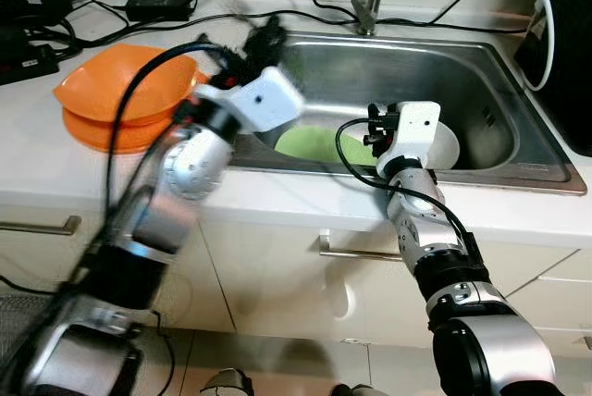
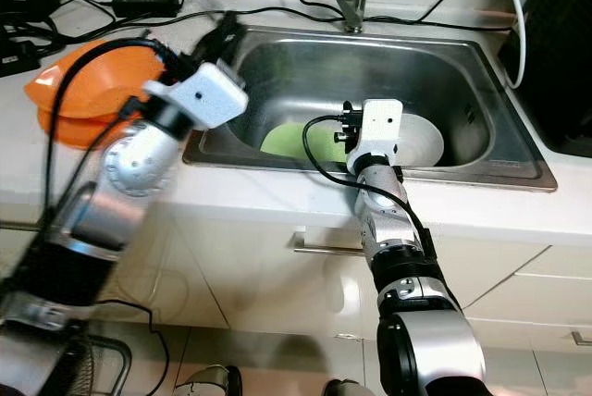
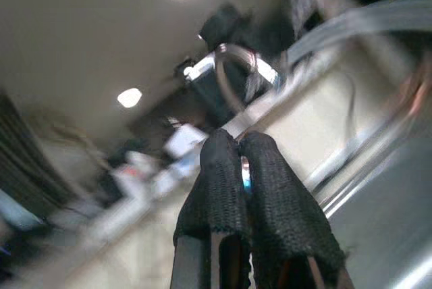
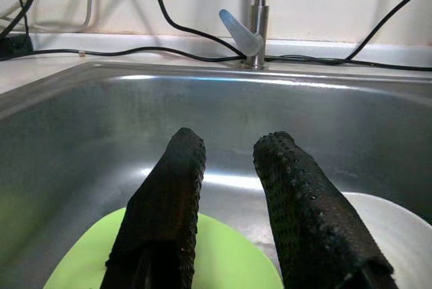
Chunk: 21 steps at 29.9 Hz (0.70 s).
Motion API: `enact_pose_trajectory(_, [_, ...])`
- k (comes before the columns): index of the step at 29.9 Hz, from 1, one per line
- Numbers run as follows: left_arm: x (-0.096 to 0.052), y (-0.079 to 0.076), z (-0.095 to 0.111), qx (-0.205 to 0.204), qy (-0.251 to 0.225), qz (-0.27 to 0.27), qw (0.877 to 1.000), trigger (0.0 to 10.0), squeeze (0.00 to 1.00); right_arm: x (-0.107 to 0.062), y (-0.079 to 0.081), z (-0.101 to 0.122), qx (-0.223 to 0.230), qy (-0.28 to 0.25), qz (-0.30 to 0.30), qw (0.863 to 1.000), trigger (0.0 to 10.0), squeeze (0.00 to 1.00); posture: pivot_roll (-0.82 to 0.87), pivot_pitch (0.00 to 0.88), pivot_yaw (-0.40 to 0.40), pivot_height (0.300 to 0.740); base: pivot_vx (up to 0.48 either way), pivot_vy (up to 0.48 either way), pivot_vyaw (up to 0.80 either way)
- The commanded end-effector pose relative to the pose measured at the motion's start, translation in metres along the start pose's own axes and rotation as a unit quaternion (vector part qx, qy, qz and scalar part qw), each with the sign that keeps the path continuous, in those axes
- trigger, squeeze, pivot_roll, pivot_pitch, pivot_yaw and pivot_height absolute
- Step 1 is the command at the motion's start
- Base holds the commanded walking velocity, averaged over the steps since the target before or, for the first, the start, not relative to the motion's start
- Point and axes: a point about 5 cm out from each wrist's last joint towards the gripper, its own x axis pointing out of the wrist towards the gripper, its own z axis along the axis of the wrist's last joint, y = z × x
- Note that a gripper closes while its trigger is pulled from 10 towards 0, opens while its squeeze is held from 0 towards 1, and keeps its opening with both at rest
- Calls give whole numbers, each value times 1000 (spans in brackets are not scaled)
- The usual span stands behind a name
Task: Kitchen organization
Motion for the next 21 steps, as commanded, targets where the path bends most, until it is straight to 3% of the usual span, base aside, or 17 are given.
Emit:
enact_pose_trajectory(1, [2, 3, 7, -63, -10, -1, 998, 10000, 0, -2, -5, -5, -9, 12, -9, 1000, 10000, 1000, 105, 79, -11, 740, 0, 0, 0])
enact_pose_trajectory(5, [3, -3, 5, -204, -2, -3, 979, 10000, 0, 0, -7, 2, -43, -6, 5, 999, 10000, 1000, 101, 80, -10, 740, 0, 0, 0])
enact_pose_trajectory(8, [2, -1, 2, -259, 4, 0, 966, 10000, 0, 3, -7, 12, -77, -31, 27, 996, 10000, 1000, 100, 82, -10, 740, 0, 0, 0])
enact_pose_trajectory(14, [0, 5, 1, -291, 8, 2, 957, 10000, 0, 8, -8, 27, -124, -67, 52, 989, 10000, 1000, 98, 84, -11, 740, 0, 0, 0])
enact_pose_trajectory(21, [-4, 12, -3, -342, 13, 14, 939, 10000, 0, 6, 10, 40, -184, -115, 144, 965, 10000, 1000, 96, 84, -11, 740, 0, 0, 0])
